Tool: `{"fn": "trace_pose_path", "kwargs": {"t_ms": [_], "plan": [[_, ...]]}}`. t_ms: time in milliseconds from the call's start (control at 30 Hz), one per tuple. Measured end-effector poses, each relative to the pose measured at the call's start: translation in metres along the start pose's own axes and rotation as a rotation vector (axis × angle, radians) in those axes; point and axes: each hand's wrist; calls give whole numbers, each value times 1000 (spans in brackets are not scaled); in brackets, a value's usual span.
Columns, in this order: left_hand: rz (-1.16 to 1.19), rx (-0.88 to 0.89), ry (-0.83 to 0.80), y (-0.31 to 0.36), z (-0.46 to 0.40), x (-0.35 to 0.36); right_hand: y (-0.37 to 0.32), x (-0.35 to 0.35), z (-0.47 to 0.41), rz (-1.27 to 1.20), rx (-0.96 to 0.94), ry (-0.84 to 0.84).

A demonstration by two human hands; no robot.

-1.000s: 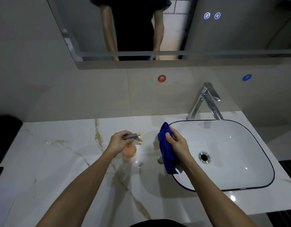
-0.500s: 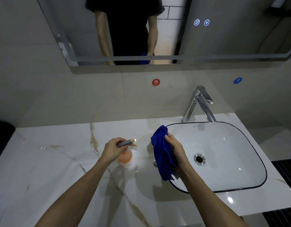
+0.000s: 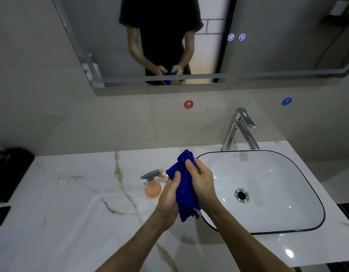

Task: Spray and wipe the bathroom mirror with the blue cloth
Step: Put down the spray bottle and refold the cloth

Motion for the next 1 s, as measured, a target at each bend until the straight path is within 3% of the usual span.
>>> {"fn": "trace_pose_path", "kwargs": {"t_ms": [100, 167, 333, 500, 633, 800, 900, 1000], "plan": [[-25, 0, 72, -5, 4, 8, -3, -8, 3, 35, -25, -54], [-36, 20, 90, -4, 7, 10, -8, -21, 0, -56, 28, -6], [-135, 8, 171, 0, 10, 15, -17, -74, -2, -432, 319, 97], [-288, -37, 206, 1, 10, 33, -11, -124, 16, -404, 565, -67], [-209, -149, 178, 6, 6, 37, -12, -152, 16, -226, 564, -317], [-175, -296, 22, 14, 11, 29, -23, -168, -6, -133, 488, -350], [-223, -296, -140, 15, 13, 21, -31, -176, -17, -166, 451, -388], [-314, -243, -168, 21, 15, 21, -42, -184, -26, -236, 414, -453]]}}
Point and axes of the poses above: each hand's wrist, its own z-axis away from the middle knuckle, its own x-axis out of the palm, y = z × x, and after that the axes turned 14 degrees about -x, right-handed
